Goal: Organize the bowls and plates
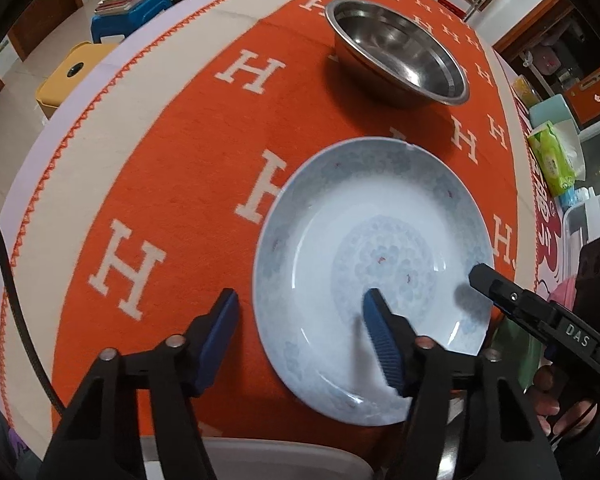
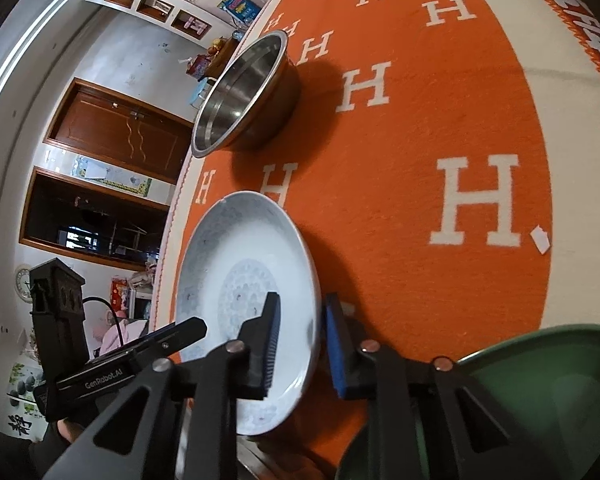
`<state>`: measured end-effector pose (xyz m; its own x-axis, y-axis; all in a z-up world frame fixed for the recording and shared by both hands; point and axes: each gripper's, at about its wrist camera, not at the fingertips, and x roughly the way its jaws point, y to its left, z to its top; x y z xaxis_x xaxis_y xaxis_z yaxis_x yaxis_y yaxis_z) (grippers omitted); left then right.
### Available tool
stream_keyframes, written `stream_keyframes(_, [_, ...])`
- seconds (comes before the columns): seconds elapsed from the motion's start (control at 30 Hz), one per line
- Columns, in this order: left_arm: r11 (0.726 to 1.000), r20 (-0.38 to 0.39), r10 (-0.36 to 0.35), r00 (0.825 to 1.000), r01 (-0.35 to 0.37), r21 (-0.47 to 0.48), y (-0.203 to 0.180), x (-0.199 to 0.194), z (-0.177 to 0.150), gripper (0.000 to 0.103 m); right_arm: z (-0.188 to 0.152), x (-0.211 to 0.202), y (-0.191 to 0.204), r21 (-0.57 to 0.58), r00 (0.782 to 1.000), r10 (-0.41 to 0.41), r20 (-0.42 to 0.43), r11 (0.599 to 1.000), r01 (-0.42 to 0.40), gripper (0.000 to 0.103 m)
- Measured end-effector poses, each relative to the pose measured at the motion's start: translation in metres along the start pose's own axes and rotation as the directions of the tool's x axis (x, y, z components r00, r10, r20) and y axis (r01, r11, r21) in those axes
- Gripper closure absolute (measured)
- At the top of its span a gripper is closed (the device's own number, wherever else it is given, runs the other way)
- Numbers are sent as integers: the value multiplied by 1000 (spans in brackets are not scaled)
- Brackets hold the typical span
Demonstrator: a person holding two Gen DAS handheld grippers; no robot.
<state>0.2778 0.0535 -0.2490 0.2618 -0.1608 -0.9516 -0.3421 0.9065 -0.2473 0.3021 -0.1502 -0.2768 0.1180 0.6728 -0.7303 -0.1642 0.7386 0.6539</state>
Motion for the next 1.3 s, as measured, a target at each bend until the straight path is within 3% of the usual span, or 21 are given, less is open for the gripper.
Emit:
stream_keyframes(0.2, [1000,-27,15,1000,-15,13,-4,6,-1,62,0,4,-2,11,1000,-9,-8,1000,9,93])
stream_keyframes(0.4, [999,-42,35,998,-36,-13,4,8,1,80,-2,-2,-7,14,1000,-15,-9,1000,15,95])
stream_keyframes(0.63, [999,-53,29,998,-31,-40,11,4,1,83,-2,-2,-4,13,999,-36,-17,999,36,95])
stream_keyframes(1.3, [1000,96,14,995,-16,16,1,-54,2,83,-2,-32,34,-39,997,-5,82,999,8,95])
